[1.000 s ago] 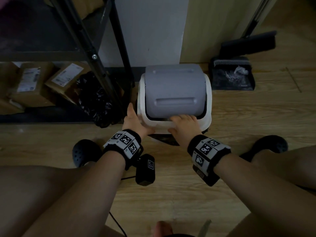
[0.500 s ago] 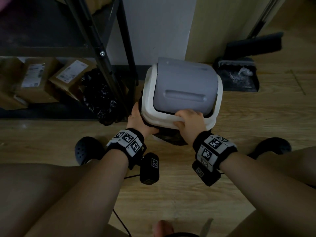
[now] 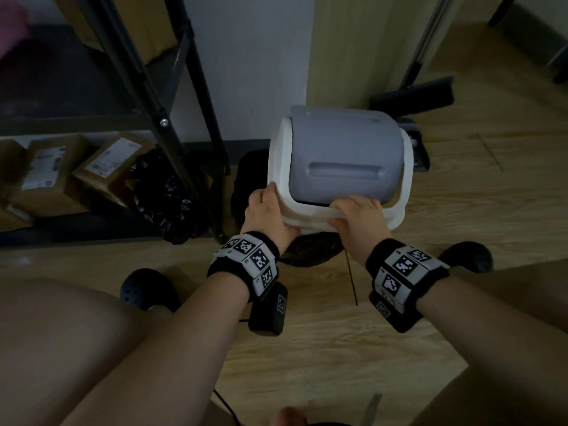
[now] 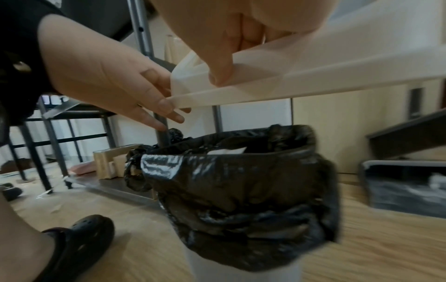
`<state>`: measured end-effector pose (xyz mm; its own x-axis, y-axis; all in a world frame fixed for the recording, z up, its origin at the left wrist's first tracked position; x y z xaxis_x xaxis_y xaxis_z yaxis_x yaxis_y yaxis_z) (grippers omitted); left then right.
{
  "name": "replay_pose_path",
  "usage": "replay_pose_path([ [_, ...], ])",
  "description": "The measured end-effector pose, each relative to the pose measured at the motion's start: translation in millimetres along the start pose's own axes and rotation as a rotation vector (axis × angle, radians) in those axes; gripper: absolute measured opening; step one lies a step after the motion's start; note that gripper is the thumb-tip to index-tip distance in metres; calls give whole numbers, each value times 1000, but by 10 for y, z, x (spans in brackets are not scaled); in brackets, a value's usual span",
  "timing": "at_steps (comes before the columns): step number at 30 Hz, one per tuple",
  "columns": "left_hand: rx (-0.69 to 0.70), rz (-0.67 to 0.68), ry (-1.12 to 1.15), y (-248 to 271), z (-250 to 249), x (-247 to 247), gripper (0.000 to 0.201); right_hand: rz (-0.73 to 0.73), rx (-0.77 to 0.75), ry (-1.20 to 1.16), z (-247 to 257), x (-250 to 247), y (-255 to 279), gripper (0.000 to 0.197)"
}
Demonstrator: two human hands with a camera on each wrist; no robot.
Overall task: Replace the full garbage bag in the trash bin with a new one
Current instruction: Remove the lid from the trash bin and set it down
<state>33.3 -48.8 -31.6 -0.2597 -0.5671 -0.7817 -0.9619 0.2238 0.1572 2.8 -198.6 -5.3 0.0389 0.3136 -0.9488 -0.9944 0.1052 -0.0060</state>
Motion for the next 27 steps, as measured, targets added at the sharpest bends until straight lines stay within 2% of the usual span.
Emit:
replay_pose_path([
  [9,233,142,-52,32,-741,521,91,-113,196,21,-920,-320,399,23],
  [13,289,249,-162,24,-875,867,88,-55,330,122,-1373,-188,525,31],
  [16,336,295,-292,-12,-910,1085,76,-15,438,147,-1787,-57,678,32],
  [21,357,274,-437,-49,-845,1330,63,40,525,179,-2174,191,650,31],
  [27,397,199,-587,-87,-732,1519,67,160,521,131,-2406,800,551,37],
])
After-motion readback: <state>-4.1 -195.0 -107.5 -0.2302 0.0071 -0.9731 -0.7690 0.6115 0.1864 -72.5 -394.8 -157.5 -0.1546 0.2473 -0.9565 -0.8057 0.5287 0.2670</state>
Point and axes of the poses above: each hand's wrist, its own y-axis away from the middle knuckle, its own x-axis out of the palm, z = x × y, the point moved 10 cm from there along -y, towards the middle knuckle, and after that the axes turned 7 degrees about x, right-handed, at the moved point
